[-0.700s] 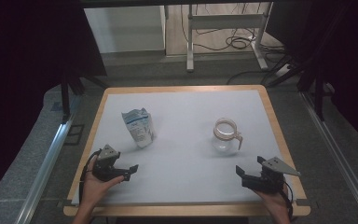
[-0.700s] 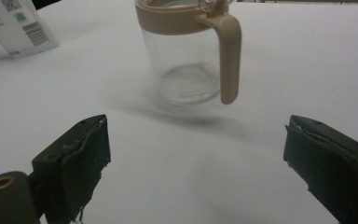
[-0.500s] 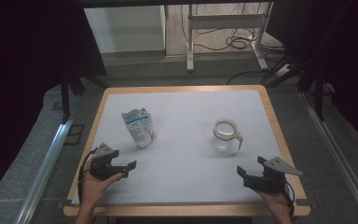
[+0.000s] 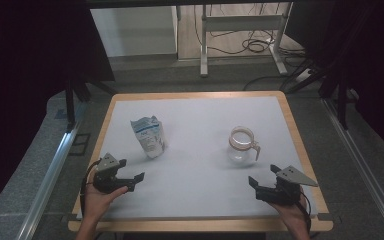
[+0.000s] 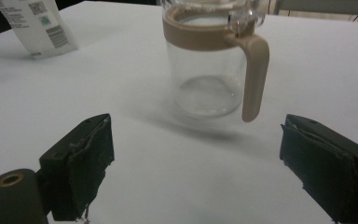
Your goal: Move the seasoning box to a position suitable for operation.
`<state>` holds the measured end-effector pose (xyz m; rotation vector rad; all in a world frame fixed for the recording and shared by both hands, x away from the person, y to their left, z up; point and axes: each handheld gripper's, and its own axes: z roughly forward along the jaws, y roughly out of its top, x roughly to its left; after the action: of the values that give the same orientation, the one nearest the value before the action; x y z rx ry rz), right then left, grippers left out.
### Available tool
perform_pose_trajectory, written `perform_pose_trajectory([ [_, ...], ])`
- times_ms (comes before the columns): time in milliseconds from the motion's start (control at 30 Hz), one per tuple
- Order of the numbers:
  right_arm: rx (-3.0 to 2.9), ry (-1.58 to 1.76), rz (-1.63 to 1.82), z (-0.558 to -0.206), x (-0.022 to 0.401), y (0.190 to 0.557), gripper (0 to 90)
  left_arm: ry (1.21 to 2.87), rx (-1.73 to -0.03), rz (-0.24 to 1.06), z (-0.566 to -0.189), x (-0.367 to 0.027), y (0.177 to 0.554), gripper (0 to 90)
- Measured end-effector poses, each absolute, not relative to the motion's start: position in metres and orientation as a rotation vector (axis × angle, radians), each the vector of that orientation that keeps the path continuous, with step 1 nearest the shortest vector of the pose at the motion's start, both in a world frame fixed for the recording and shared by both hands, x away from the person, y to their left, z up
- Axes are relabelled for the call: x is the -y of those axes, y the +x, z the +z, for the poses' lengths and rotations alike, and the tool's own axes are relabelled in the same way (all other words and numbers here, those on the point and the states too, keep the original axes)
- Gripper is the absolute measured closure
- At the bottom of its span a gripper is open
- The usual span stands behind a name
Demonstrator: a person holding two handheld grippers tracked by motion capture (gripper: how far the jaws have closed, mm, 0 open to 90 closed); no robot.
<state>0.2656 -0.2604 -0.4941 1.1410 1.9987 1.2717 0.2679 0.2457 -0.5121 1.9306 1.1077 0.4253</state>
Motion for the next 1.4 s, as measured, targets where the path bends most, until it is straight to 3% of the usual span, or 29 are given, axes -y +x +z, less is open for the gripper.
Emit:
perform_pose_trajectory([
  [267,-1.974,1.122,1.29,-0.477,0.259,0.272,11.4,1.959,-1.126,0.388,-0.508,-0.25,0.264,16.7],
  [667,-2.053,1.048,1.229,-0.445,0.242,0.322,7.4,1.936,-1.119,0.354,-0.51,-0.253,0.258,17.8],
  [1033,-2.199,1.089,1.117,-0.457,0.215,0.385,1.3,1.962,-1.098,0.325,-0.513,-0.246,0.262,17.9],
  [1400,-2.301,1.128,1.071,-0.476,0.2,0.412,0.7,1.958,-1.084,0.305,-0.514,-0.245,0.267,17.9],
])
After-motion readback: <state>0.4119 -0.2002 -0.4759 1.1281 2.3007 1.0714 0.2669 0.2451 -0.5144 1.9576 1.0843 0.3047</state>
